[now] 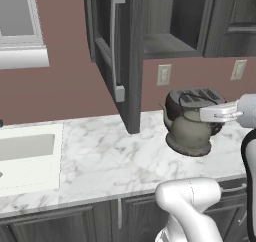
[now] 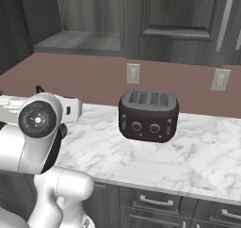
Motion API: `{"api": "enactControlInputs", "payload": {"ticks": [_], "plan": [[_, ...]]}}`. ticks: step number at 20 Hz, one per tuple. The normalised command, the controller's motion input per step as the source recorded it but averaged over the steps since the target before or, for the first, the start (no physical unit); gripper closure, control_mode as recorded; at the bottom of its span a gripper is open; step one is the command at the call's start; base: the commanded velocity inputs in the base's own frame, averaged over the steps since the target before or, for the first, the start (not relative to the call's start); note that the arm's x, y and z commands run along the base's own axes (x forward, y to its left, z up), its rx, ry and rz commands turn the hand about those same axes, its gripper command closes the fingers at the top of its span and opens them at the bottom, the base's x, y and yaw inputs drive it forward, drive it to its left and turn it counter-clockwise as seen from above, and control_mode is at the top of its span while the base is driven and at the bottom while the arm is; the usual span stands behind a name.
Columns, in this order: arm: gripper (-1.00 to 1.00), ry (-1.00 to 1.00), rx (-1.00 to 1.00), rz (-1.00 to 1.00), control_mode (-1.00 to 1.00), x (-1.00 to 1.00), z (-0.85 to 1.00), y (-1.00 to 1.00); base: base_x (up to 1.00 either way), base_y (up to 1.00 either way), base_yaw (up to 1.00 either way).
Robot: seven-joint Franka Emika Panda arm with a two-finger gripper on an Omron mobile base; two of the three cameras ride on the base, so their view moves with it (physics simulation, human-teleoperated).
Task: Open the cabinet, pick the kettle from the cabinet, and place it in the sink.
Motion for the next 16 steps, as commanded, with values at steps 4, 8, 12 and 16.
{"api": "enactControlInputs", "payload": {"ticks": [4, 8, 12, 16], "plan": [[1.0, 0.0, 0.0, 0.0, 1.0, 0.0, 0.0, 0.0, 0.0, 0.0, 0.0], [1.0, 0.0, 0.0, 0.0, 1.0, 0.0, 0.0, 0.0, 0.0, 0.0, 0.0], [1.0, 0.0, 0.0, 0.0, 1.0, 0.0, 0.0, 0.0, 0.0, 0.0, 0.0], [1.0, 0.0, 0.0, 0.0, 1.0, 0.0, 0.0, 0.0, 0.0, 0.0, 0.0]]}}
